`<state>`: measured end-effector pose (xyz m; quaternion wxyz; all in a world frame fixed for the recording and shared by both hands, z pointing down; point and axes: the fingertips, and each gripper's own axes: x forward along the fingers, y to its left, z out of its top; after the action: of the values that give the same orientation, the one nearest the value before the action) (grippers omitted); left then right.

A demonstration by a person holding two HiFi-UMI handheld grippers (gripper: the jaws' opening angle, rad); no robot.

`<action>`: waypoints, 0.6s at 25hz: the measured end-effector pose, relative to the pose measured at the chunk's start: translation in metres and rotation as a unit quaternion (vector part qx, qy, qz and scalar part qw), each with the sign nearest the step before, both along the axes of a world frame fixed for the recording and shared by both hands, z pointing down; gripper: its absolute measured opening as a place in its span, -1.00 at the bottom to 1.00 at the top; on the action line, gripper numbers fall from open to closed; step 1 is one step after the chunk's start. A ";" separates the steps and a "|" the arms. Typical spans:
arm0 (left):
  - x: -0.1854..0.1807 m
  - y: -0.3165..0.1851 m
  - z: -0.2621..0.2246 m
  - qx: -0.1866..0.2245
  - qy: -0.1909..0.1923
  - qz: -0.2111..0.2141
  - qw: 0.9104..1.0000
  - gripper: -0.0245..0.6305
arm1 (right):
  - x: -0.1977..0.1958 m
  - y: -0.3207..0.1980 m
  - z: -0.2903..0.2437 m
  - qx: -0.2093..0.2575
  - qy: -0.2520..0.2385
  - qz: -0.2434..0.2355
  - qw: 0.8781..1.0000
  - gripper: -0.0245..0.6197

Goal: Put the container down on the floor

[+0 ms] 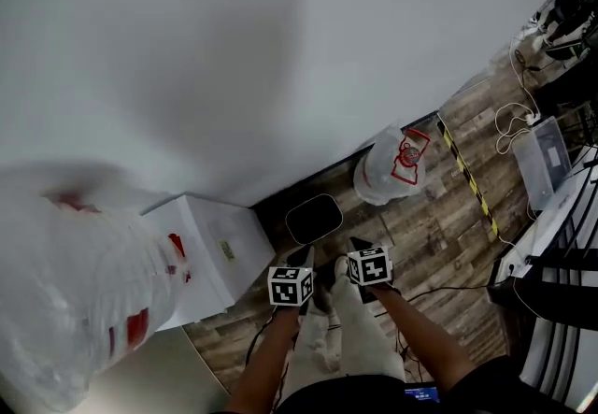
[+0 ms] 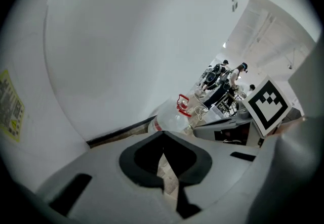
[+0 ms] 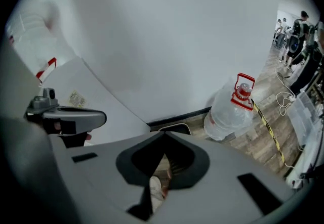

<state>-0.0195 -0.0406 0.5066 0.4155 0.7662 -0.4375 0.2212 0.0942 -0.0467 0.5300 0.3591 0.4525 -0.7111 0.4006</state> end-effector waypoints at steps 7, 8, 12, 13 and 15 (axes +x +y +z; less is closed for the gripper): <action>-0.004 0.004 -0.065 0.050 -0.012 0.021 0.998 -0.88 | -0.024 0.008 -0.070 0.039 -0.050 -0.003 0.998 -0.83; -0.006 0.006 -0.074 0.053 -0.016 0.021 0.998 -0.88 | -0.027 0.009 -0.080 0.046 -0.054 -0.007 0.997 -0.83; -0.016 0.008 -0.112 0.069 -0.014 0.014 0.997 -0.88 | -0.032 0.003 -0.120 0.078 -0.064 -0.001 0.995 -0.83; -0.016 0.009 -0.122 0.074 -0.010 0.016 0.997 -0.88 | -0.032 0.001 -0.129 0.082 -0.071 0.007 0.994 -0.83; -0.015 0.011 -0.141 0.085 -0.007 0.026 0.996 -0.88 | -0.032 -0.001 -0.147 0.089 -0.084 0.020 0.992 -0.83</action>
<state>-0.0342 -0.0295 0.3651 0.3400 0.8083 -0.4373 0.1994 0.0621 -0.0478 0.3832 0.2479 0.4620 -0.7624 0.3792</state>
